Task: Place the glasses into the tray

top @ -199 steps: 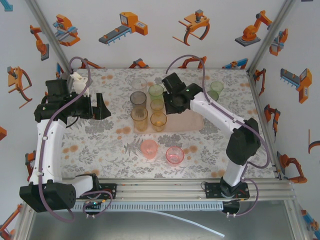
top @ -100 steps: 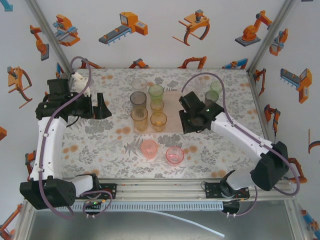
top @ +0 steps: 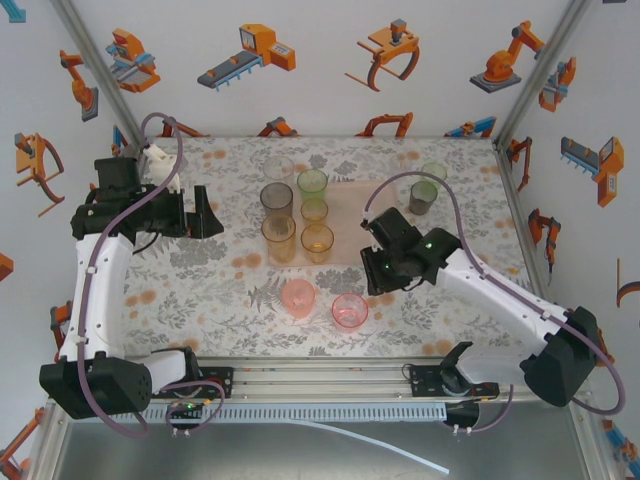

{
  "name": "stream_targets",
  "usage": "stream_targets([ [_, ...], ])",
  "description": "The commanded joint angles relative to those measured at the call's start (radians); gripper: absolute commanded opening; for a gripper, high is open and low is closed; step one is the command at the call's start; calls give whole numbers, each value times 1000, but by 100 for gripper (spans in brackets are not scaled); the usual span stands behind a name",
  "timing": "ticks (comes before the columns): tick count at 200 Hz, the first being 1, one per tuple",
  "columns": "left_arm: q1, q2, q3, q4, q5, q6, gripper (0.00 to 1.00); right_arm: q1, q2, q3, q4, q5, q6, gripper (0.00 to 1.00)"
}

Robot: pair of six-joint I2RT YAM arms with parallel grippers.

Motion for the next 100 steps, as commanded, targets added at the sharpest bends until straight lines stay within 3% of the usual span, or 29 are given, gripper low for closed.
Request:
stream_targets([
  [1, 7, 5, -2, -1, 24, 6, 97, 16, -2, -12, -16, -31, 8, 39],
  [100, 7, -10, -12, 4, 27, 6, 97, 70, 53, -24, 15, -44, 40, 39],
])
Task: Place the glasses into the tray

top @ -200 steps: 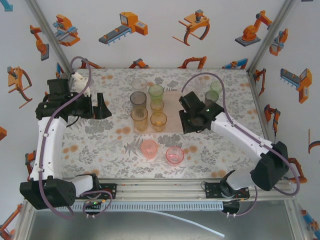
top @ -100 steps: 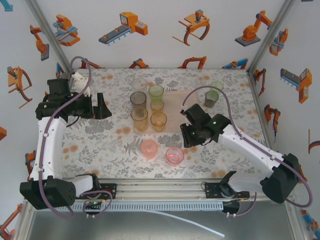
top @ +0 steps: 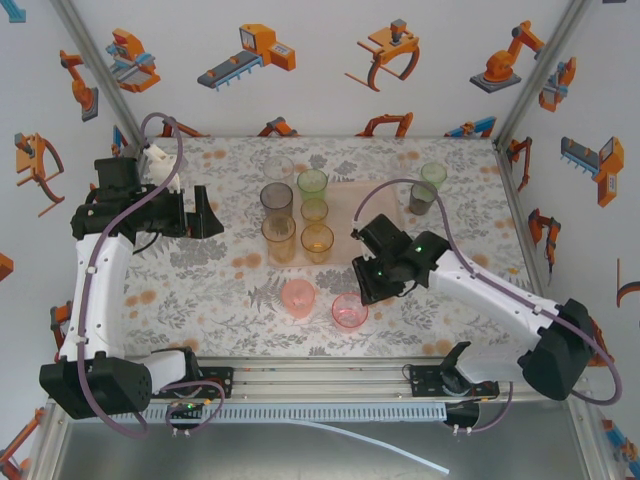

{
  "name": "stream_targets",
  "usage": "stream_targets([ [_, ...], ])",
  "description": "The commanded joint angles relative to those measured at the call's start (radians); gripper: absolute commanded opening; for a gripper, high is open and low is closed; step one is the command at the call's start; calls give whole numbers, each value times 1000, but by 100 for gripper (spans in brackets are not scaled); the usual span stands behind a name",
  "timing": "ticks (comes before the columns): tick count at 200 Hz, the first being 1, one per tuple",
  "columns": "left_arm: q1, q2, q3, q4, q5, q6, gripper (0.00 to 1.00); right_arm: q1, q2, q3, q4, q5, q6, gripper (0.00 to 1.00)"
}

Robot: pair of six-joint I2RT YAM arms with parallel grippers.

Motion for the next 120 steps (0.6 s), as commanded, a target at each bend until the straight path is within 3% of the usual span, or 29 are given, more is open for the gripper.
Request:
stream_targets([
  [1, 7, -10, -12, 4, 23, 6, 97, 14, 12, -15, 11, 4, 21, 39],
  [120, 7, -7, -10, 4, 27, 1, 97, 40, 74, -39, 35, 45, 40, 37],
])
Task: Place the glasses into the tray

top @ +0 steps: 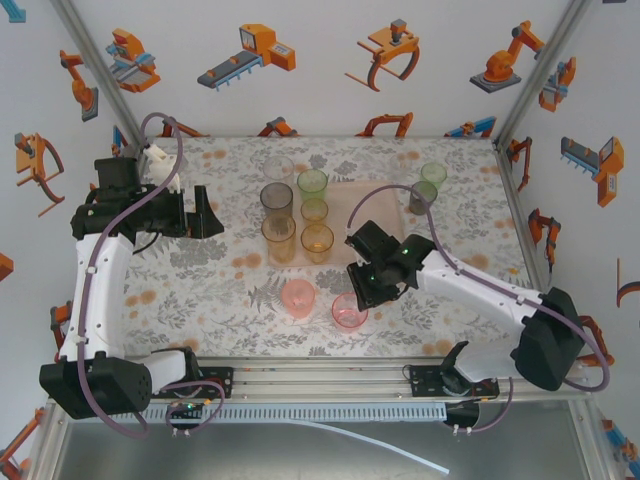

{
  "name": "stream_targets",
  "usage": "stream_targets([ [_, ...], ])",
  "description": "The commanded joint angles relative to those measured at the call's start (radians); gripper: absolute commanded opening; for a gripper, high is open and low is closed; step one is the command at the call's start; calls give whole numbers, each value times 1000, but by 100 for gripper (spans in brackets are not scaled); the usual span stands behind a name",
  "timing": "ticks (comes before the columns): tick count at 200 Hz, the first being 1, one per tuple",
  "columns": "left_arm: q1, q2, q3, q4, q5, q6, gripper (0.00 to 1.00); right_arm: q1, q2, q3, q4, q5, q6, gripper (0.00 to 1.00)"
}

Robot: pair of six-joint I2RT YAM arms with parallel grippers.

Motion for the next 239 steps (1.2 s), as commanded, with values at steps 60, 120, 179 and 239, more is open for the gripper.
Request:
stream_targets([
  [60, 7, 0, -8, 6, 30, -2, 97, 14, 36, -13, 2, 55, 17, 36],
  [120, 6, 2, -8, 9, 31, -4, 97, 17, 61, -11, 3, 81, 16, 33],
  [179, 6, -7, -13, 8, 31, -6, 97, 25, 66, -19, 13, 95, 25, 30],
  [239, 6, -16, -21, 9, 32, -6, 97, 25, 58, -39, 34, 104, 40, 26],
])
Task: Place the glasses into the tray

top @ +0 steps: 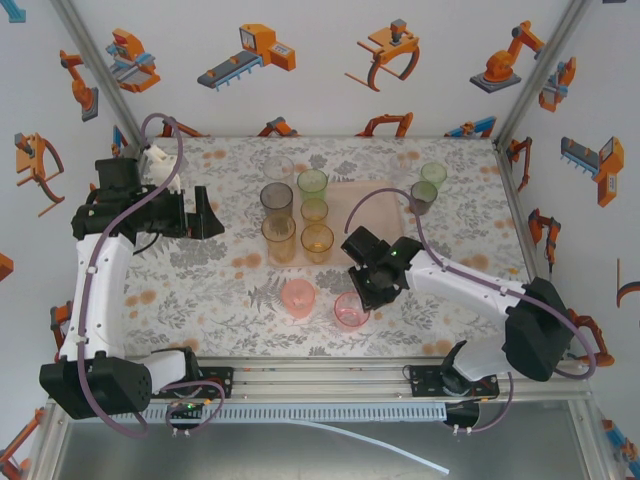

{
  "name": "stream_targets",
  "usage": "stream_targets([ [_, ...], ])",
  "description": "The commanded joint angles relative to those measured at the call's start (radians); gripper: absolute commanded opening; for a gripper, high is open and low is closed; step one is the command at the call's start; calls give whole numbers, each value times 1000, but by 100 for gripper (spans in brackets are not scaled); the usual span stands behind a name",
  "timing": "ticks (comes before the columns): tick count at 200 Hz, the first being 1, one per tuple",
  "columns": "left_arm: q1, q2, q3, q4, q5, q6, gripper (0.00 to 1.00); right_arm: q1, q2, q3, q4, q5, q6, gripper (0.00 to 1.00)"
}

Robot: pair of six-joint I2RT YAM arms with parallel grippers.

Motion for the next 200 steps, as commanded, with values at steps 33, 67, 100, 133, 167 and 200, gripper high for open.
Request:
stream_targets([
  [33, 6, -19, -14, 6, 27, -6, 97, 7, -7, -7, 10, 29, 23, 21],
  [67, 6, -22, -15, 7, 25, -6, 97, 7, -15, -7, 12, 32, 26, 15],
  [100, 6, -28, -18, 7, 25, -6, 97, 7, -19, -4, 14, 37, 28, 10],
  [133, 6, -34, -17, 7, 24, -8, 97, 7, -31, 0, 13, 43, 29, 8],
  [167, 7, -44, -21, 7, 17, -6, 97, 7, -41, 14, 2, 51, 30, 7],
  [200, 7, -46, -23, 9, 16, -3, 97, 7, -50, 25, -7, 55, 29, 7],
])
